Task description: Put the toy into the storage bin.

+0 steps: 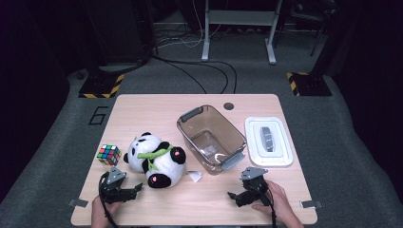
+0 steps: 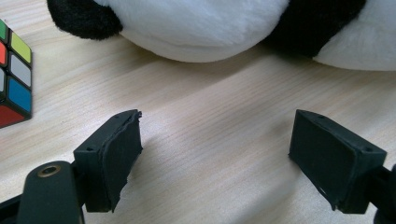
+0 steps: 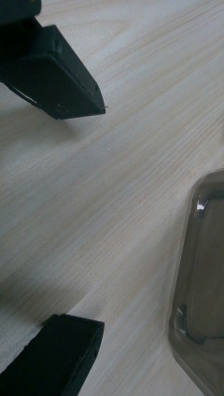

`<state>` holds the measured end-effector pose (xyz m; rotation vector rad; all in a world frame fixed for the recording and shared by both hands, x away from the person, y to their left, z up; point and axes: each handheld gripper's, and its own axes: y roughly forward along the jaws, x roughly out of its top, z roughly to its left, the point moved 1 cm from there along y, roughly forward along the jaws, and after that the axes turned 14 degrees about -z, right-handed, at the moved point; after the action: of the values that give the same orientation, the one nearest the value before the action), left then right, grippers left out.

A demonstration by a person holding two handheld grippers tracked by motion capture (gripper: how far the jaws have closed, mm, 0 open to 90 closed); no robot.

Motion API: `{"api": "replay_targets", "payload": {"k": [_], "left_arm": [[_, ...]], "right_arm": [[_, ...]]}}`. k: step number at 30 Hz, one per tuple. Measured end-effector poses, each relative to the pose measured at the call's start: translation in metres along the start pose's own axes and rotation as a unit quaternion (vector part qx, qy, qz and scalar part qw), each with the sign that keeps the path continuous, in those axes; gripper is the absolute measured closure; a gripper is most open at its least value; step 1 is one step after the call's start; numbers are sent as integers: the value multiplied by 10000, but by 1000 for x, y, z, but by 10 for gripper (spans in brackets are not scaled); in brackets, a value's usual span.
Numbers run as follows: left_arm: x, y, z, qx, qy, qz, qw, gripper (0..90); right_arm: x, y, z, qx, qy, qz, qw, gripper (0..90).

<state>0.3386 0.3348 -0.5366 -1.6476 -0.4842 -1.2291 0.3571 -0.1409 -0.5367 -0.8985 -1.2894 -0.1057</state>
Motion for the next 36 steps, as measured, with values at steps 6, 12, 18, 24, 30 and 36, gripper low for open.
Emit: {"api": "replay_targets", "payload": {"k": [6,12,18,24,30,36], "left_arm": [[0,0,1,-30,29,-1,10000,168],[-1,-4,3,-110,79,36,9999,165],[-1,-7,3,-52,43,191,9998,152],[10,-21,-1,-242,21,44,9997,136],[40,-34,-3,-408,-25,-366,9985,91],[71,-37,-5,-435,35,-704,9966,68]], "right_arm": [[0,0,0,-3,6,-4,10000,0],[0,0,-1,26,-22,-9,10000,0],[0,0,-1,52,-39,-15,10000,0],[0,0,-1,54,-39,-12,10000,0],[0,0,-1,54,-38,-13,10000,0],[0,0,-1,54,-38,-12,10000,0]]}}
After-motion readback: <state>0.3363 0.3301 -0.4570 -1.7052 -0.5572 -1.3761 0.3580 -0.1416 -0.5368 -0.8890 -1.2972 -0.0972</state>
